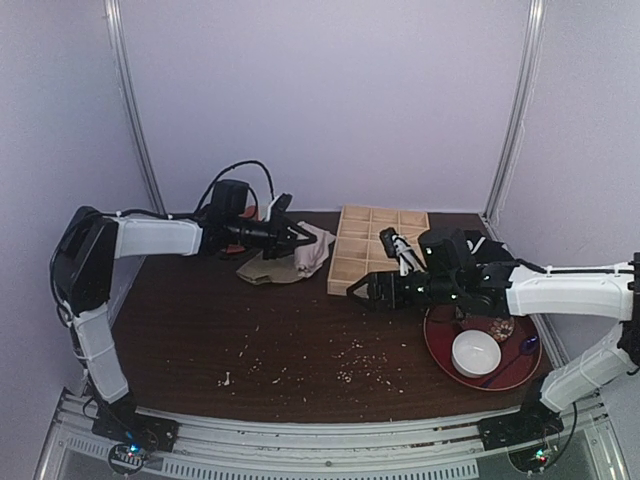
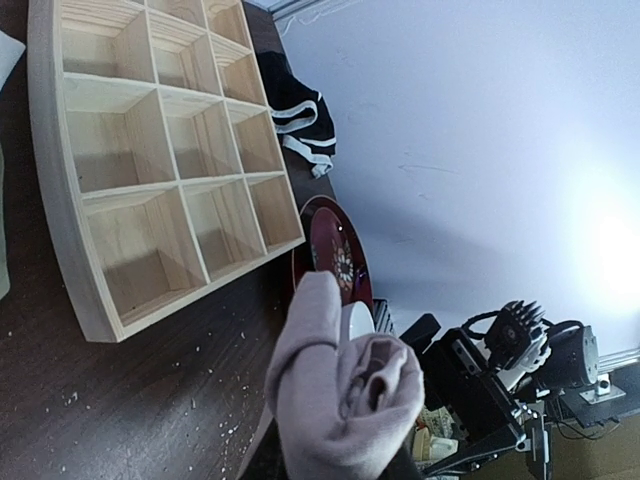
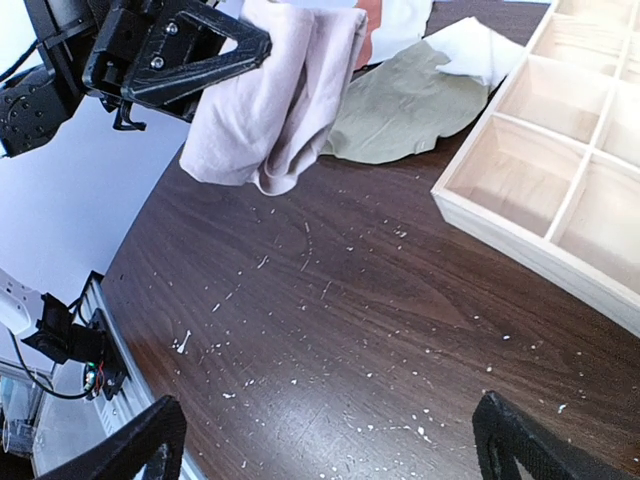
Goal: Roll the underwear
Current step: Place the underwear in the storage box.
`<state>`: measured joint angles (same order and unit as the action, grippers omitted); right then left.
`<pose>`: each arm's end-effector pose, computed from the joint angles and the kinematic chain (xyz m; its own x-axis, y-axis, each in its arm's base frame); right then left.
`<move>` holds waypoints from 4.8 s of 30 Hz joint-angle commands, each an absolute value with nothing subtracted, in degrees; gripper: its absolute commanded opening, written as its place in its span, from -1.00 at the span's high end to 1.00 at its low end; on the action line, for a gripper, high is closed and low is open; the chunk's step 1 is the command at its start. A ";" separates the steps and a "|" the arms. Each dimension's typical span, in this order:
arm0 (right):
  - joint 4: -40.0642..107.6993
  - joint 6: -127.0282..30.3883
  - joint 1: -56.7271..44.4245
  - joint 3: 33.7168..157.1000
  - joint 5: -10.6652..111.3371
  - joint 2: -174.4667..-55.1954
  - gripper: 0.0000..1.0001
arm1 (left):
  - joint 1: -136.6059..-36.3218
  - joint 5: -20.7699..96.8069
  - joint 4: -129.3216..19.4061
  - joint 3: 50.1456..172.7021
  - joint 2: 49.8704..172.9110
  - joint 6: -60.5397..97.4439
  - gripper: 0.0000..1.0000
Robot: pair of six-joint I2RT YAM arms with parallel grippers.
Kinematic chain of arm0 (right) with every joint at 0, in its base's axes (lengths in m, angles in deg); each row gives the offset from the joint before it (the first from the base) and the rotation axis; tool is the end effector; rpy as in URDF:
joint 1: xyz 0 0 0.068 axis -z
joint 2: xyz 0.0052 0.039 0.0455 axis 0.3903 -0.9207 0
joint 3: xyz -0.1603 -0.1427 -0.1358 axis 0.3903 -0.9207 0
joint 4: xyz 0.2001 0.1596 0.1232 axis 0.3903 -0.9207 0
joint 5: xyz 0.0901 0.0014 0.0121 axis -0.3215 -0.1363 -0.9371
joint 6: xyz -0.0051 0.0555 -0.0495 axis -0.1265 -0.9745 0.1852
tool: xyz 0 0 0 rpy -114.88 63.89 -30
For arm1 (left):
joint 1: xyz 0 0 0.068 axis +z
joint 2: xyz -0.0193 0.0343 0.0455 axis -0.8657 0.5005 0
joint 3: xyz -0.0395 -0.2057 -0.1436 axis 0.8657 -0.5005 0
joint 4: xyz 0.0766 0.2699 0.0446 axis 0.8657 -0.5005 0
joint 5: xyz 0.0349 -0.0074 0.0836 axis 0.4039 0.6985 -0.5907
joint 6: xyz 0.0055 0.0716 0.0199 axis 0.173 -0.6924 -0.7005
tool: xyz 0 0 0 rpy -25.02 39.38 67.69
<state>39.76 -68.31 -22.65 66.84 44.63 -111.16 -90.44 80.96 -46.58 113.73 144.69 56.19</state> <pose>0.2355 0.2614 0.2110 -0.6434 -0.0302 -0.7650 -0.6181 0.6100 0.4958 0.3703 -0.2745 0.1977 -0.9334 -0.0020 -0.3587 0.3448 0.2711 -0.8987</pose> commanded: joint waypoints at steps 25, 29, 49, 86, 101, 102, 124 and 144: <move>29.08 -69.54 -14.73 63.42 53.78 -96.27 -1.00 | -94.92 87.77 -23.36 145.80 179.74 79.14 1.00; 28.28 -69.37 -14.65 62.92 54.00 -95.37 -1.00 | -95.47 86.04 -31.95 146.52 179.93 75.36 1.00; 28.32 -69.54 -14.56 60.26 53.58 -92.67 -1.00 | -96.98 71.83 -72.57 157.48 181.63 54.79 1.00; 29.19 -71.04 -14.52 57.45 53.39 -91.15 -1.00 | -102.99 46.30 -109.62 173.80 185.18 50.86 1.00; 30.32 -72.69 -14.55 54.93 52.14 -89.33 -1.00 | -104.94 40.88 -114.89 174.61 186.56 51.76 1.00; 30.37 -72.77 -14.49 54.78 52.03 -89.28 -1.00 | -104.96 41.10 -114.59 174.37 186.74 52.13 1.00; 30.28 -72.80 -14.54 53.88 51.79 -87.36 -1.00 | -104.26 44.01 -111.40 169.60 179.54 53.81 0.28; 31.27 -73.93 -14.52 52.46 50.87 -86.60 -1.00 | -104.86 39.91 -118.49 166.19 177.52 47.74 0.89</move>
<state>30.01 -73.10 -14.94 53.53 51.47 -87.42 -104.28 42.18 -112.20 166.98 178.87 49.33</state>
